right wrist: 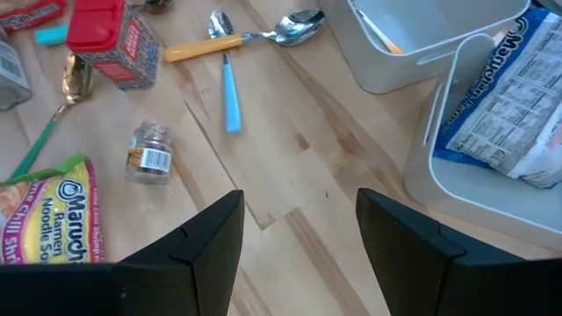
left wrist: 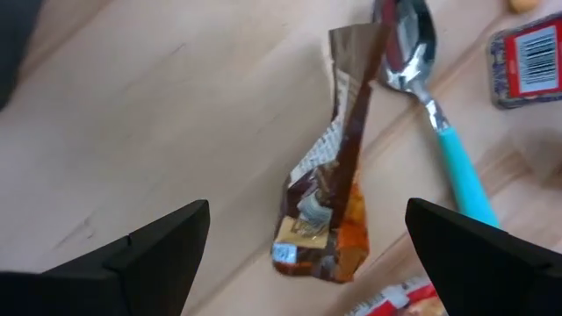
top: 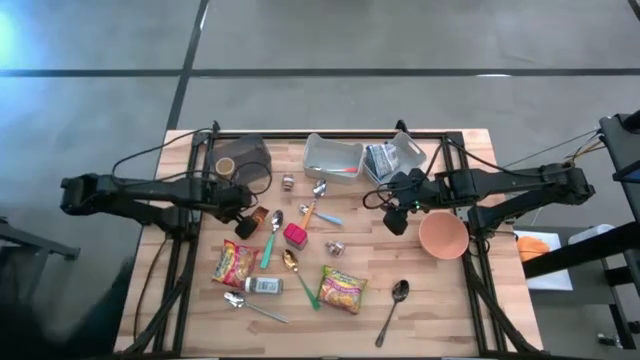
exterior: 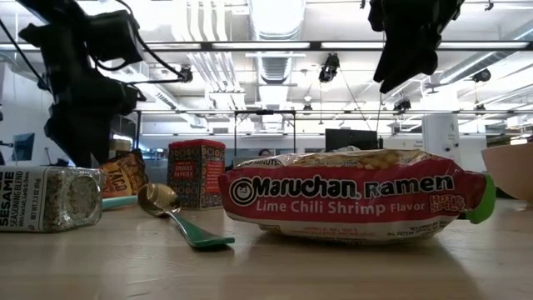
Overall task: Pick & Place Food Item
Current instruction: Put the orange seasoning bag into the black bin
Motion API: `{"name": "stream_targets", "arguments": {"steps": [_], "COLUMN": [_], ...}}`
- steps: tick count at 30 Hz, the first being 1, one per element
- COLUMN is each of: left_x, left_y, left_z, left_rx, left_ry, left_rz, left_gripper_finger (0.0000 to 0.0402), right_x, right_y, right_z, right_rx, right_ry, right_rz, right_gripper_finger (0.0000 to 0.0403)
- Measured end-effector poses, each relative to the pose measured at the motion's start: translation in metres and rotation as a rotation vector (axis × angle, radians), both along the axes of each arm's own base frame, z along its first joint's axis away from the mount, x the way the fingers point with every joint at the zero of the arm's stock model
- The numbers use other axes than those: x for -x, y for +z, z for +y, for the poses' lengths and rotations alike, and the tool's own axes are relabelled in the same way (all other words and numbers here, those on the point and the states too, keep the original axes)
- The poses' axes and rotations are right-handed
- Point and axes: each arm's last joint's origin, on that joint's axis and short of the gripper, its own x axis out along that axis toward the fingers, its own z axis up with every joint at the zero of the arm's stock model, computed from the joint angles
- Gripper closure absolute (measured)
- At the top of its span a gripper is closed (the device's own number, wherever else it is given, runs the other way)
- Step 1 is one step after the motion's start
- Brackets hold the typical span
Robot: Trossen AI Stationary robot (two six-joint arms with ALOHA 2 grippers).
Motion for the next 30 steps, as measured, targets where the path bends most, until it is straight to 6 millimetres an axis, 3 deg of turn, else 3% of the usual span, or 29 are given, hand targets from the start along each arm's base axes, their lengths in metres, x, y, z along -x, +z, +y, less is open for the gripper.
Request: {"name": "stream_targets", "arguments": {"steps": [13,30], "left_x": [0.003,0.002], "left_y": [-0.022,-0.026], "left_z": [-0.001,0.0], "left_rx": [0.015,-0.012], "left_ry": [0.012,-0.005], "left_rz": [-0.048,-0.075], "left_gripper_finger": [0.0015,0.0022], "right_x": [-0.001,-0.002], "right_y": [0.001,0.001], "right_z": [0.0,0.0], "right_rx": [-0.006,-0.004], "right_ry": [0.004,0.007], "right_rz": [-0.017,-0.019], "right_gripper_finger": [0.0183,0.0183]}}
